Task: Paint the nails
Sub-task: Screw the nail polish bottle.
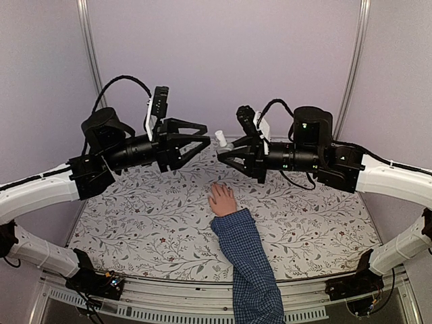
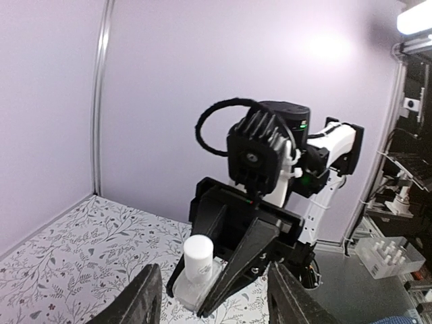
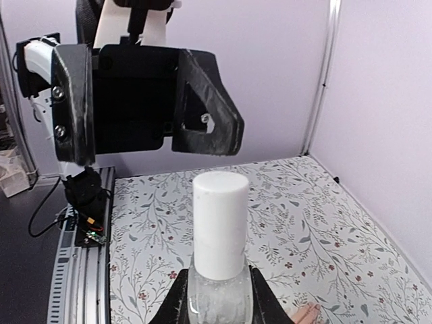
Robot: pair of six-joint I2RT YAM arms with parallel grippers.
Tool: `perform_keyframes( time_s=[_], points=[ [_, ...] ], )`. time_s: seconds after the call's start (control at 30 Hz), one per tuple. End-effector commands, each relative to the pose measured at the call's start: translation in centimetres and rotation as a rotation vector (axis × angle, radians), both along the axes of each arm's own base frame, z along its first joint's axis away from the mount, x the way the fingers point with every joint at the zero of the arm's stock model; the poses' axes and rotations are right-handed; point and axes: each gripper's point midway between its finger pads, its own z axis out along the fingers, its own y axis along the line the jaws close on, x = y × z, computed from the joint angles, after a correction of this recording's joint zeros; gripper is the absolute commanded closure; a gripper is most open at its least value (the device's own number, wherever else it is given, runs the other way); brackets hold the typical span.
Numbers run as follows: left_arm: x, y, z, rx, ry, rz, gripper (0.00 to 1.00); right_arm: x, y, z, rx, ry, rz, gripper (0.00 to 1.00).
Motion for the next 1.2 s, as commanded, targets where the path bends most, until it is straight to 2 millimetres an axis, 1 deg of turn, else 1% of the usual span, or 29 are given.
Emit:
perform_keyframes(
  time_s=[0.0,0.1,0.17,0.2,0.27,0.43,0.57,0.73,0.9,1.03,1.1,1.17],
  points=[
    [2.9,-0.7,-1.4,0.013,0.086,0.126,0.45,3.2,-1.3,1.0,0.028,-0.027,-0.216,1.0],
    [4.3,-1.3,-1.6,0.01,0.125,0.182,0.46,4.4,-1.9,0.7,0.02,-0.025,-0.293,1.0],
    [5.2,-1.6,-1.8,0.011,0.151,0.214,0.48,4.7,-2.0,0.5,0.016,-0.028,-0.322,1.0],
    [5.8,-1.8,-2.0,0.013,0.166,0.234,0.49,5.2,-2.3,0.4,0.011,-0.032,-0.361,1.0],
    [6.4,-2.2,-1.9,0.008,0.18,0.245,0.51,5.5,-2.4,0.3,0.002,-0.037,-0.385,1.0],
    [7.2,-3.6,-2.3,0.005,0.197,0.232,0.52,5.9,-2.1,-0.2,-0.016,-0.041,-0.402,1.0],
    [7.4,-4.6,-2.3,0.0,0.199,0.209,0.53,6.2,-1.9,-0.5,-0.032,-0.044,-0.422,1.0],
    [8.1,-5.1,-2.4,-0.001,0.207,0.225,0.59,6.2,-1.5,-0.6,-0.037,-0.043,-0.417,1.0],
    [8.2,-5.4,-2.6,0.0,0.213,0.215,0.73,6.6,-1.5,-0.9,-0.051,-0.042,-0.44,1.0],
    [7.6,-5.5,-2.9,0.001,0.2,0.183,0.88,6.6,-1.4,-1.0,-0.058,-0.041,-0.441,1.0],
    [7.3,-5.5,-3.1,0.002,0.199,0.168,0.94,6.4,-1.4,-0.7,-0.048,-0.044,-0.43,1.0],
    [6.8,-5.5,-3.3,-0.001,0.194,0.142,0.97,6.0,-1.2,-0.3,-0.035,-0.044,-0.406,1.0]
  ],
)
